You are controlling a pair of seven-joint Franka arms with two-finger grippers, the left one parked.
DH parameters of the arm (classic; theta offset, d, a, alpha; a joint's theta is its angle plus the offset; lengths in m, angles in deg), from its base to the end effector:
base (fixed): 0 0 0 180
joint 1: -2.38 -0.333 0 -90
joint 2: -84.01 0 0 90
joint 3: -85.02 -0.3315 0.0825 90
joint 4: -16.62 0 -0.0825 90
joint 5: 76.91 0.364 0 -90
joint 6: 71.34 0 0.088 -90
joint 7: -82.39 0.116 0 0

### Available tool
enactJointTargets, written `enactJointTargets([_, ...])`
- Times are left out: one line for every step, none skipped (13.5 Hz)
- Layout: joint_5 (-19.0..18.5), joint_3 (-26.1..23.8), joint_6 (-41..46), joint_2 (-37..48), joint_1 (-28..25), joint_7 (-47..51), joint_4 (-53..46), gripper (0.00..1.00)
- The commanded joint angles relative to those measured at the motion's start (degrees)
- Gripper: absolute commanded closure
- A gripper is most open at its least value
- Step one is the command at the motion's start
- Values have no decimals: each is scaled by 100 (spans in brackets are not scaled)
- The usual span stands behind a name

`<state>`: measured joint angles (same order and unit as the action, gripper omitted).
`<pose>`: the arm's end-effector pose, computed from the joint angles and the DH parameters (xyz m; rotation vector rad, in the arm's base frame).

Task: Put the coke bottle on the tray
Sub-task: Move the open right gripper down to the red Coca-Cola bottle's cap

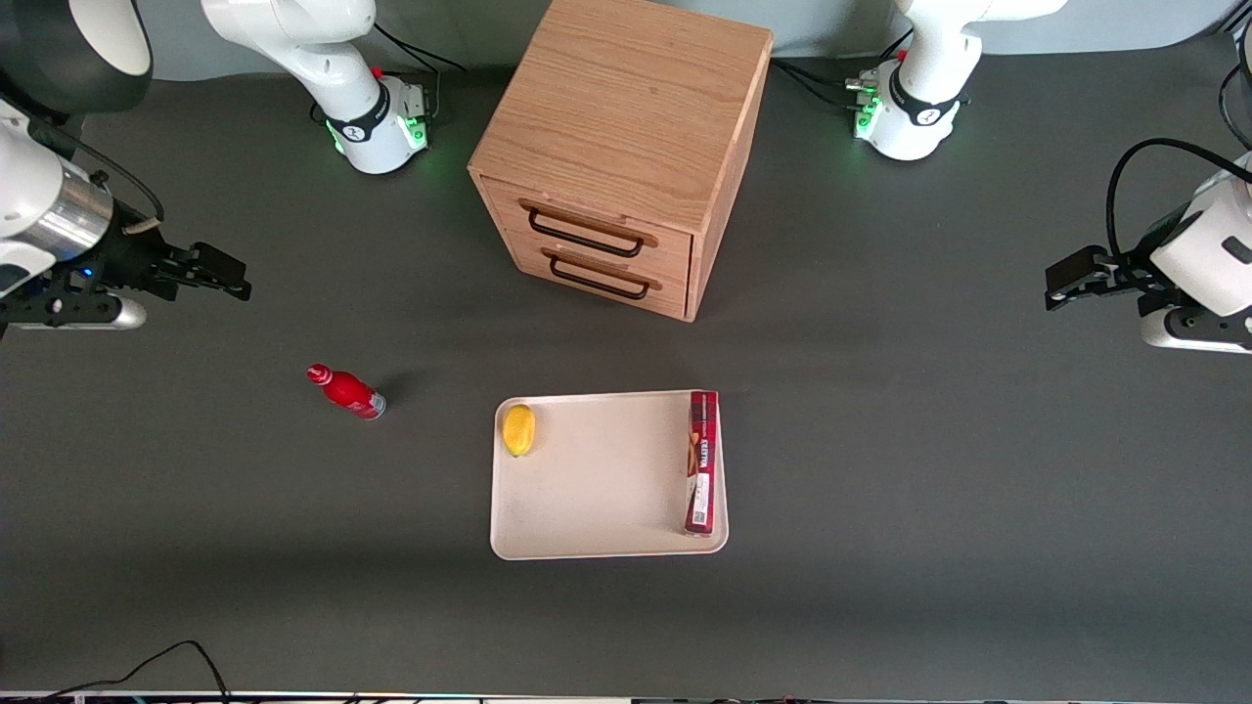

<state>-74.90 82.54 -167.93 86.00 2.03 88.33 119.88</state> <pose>0.5215 0.0298 0.5542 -3.1106 0.0931 0.1308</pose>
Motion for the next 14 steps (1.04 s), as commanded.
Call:
enactJointTargets([107,37,-822,-173,-79,56,509,0])
enactJointTargets([107,28,-1156,-251,-79,39,694,0])
enactJointTargets([107,28,-1333,-391,-96,-40,739,0])
enactJointTargets([99,-7,-1448,-541,-97,-58,749,0])
enactJointTargets([90,-42,-1563,-629,-105,-58,757,0])
enactJointTargets([81,-60,-1729,-700,-105,-58,836,0])
enactJointTargets([72,-77,-2035,-692,-105,-67,1063,0])
enactJointTargets([55,-86,-2325,-657,-105,-76,1335,0])
enactJointTargets([28,-95,-2528,-665,-105,-76,1494,0])
enactJointTargets([-15,-130,-2644,-700,-97,-76,1539,0])
enactJointTargets([-94,-130,-2784,-726,-88,-76,1644,0])
enactJointTargets([-104,-130,-3029,-727,-70,-76,1810,0])
enactJointTargets([-104,-130,-3232,-727,-62,-76,1951,1])
enactJointTargets([-104,-130,-3373,-735,-53,-119,2022,1])
